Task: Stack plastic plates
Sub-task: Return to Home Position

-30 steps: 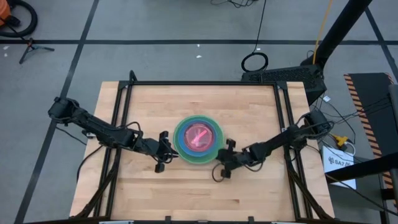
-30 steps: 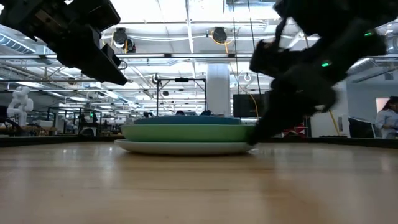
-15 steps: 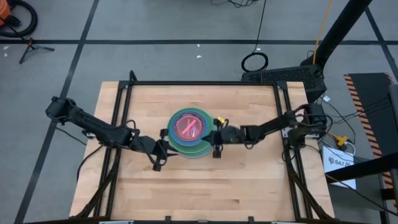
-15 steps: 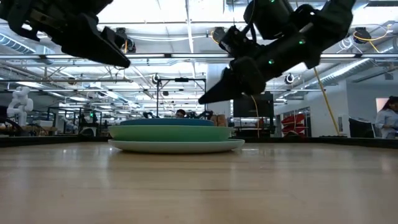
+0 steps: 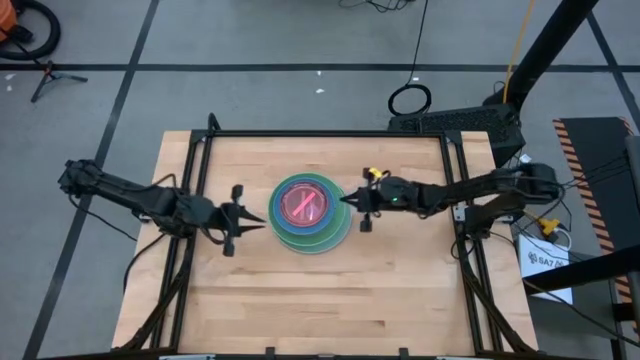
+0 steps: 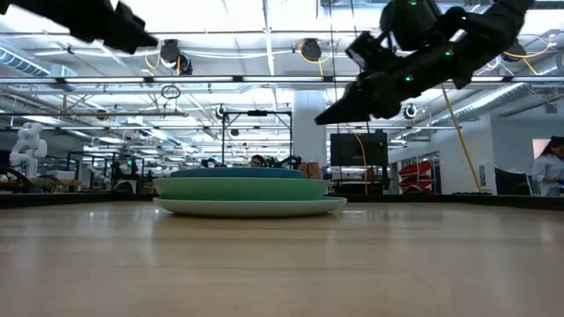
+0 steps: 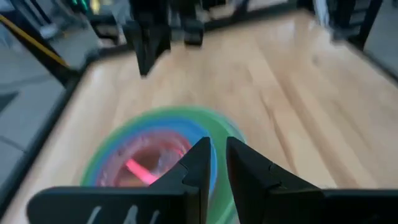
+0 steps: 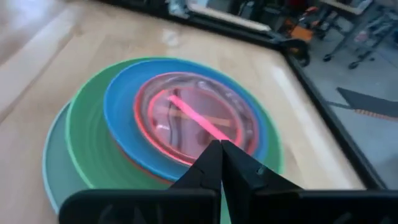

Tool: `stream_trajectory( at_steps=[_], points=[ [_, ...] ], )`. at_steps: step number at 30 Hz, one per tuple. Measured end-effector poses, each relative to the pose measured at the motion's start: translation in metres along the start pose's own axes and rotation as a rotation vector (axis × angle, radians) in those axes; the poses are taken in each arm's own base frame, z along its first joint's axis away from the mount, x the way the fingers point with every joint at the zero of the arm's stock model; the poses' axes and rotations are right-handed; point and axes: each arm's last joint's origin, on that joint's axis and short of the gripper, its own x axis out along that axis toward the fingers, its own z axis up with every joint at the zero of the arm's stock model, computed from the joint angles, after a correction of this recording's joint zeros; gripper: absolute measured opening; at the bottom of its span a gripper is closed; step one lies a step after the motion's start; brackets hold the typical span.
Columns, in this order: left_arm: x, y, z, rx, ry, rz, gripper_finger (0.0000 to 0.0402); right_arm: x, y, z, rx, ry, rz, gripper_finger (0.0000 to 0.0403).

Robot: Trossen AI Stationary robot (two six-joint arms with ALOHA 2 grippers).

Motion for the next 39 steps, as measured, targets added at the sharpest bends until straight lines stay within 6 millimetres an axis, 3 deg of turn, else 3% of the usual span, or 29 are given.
stream_trajectory(
  at_steps=[10, 23, 39],
  points=[
    [-0.030, 0.012, 0.003, 0.040, -0.106, 0.044, 0.0060, -0.056, -0.005, -0.013, 0.052, -0.091, -0.046, 0.0000],
    [-0.061, 0.025, -0.017, -0.036, -0.202, 0.141, 0.0060, -0.103, -0.001, -0.045, 0.133, -0.193, -0.153, 0.0000],
    [-0.048, 0.027, -0.075, -0.114, -0.247, 0.288, 0.0060, -0.122, -0.004, -0.076, 0.175, -0.243, -0.231, 0.0000]
  ],
)
